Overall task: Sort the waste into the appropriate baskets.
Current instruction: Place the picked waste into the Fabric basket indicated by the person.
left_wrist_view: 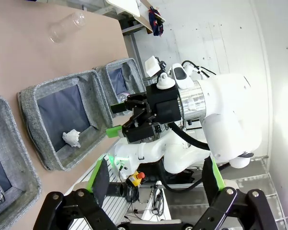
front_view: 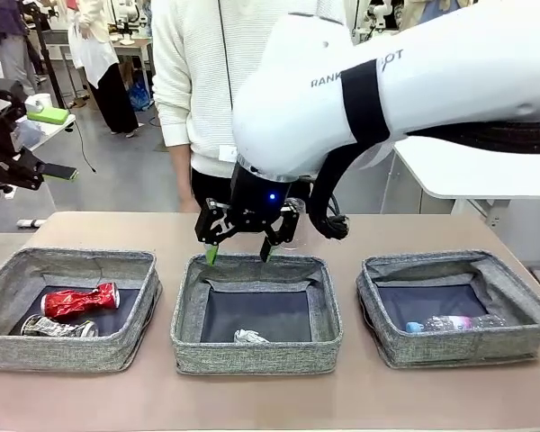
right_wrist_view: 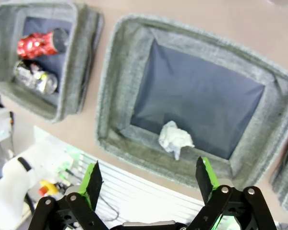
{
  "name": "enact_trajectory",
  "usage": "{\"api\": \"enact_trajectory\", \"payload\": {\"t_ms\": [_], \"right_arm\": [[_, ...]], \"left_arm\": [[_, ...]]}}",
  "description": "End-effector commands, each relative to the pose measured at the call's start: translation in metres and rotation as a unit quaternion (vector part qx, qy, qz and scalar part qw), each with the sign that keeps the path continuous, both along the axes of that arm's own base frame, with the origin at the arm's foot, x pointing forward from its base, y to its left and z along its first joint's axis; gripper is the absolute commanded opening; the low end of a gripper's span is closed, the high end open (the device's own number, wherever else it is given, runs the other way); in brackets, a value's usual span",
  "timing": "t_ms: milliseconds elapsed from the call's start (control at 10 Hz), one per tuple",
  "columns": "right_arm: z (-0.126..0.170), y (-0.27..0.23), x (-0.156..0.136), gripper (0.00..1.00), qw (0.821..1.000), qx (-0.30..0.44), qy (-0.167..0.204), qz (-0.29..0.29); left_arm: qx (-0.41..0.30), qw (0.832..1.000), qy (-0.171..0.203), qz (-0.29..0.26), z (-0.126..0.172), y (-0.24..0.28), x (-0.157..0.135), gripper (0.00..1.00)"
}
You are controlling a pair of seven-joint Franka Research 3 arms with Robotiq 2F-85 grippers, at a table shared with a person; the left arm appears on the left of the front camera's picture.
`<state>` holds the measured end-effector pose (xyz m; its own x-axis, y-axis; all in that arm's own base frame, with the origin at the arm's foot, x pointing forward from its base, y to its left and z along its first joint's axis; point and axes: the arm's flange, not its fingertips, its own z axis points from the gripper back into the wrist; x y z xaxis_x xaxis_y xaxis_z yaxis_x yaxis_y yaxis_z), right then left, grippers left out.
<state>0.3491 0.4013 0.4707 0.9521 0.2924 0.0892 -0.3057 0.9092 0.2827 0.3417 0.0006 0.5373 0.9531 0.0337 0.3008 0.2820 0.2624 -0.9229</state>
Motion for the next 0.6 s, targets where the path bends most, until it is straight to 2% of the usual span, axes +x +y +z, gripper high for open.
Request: {"api": "enact_trajectory", "payload": {"t_ms": [0, 100, 300, 400, 500], "right_arm": [[0.017, -0.038, 0.0, 1.0, 0.991, 0.127, 0.046, -0.002], [0.034, -0.077, 0.007, 1.0, 0.97, 0.224, 0.09, -0.035], [0.046, -0.161, 0.015, 1.0, 0.904, 0.389, 0.172, -0.04], [0.042, -0.198, 0.016, 1.0, 0.879, 0.43, 0.202, -0.031], [0.035, -0.228, 0.016, 1.0, 0.861, 0.463, 0.206, -0.043]], "left_arm": [[-0.01, 1.0, -0.011, -0.002, 0.001, 0.0, 0.0, 1.0], [-0.01, 1.0, -0.011, -0.002, 0.001, 0.0, 0.0, 1.0], [-0.01, 1.0, -0.011, -0.002, 0.001, 0.0, 0.0, 1.0], [-0.01, 1.0, -0.011, -0.002, 0.001, 0.0, 0.0, 1.0], [-0.01, 1.0, -0.011, -0.002, 0.001, 0.0, 0.0, 1.0]]}}
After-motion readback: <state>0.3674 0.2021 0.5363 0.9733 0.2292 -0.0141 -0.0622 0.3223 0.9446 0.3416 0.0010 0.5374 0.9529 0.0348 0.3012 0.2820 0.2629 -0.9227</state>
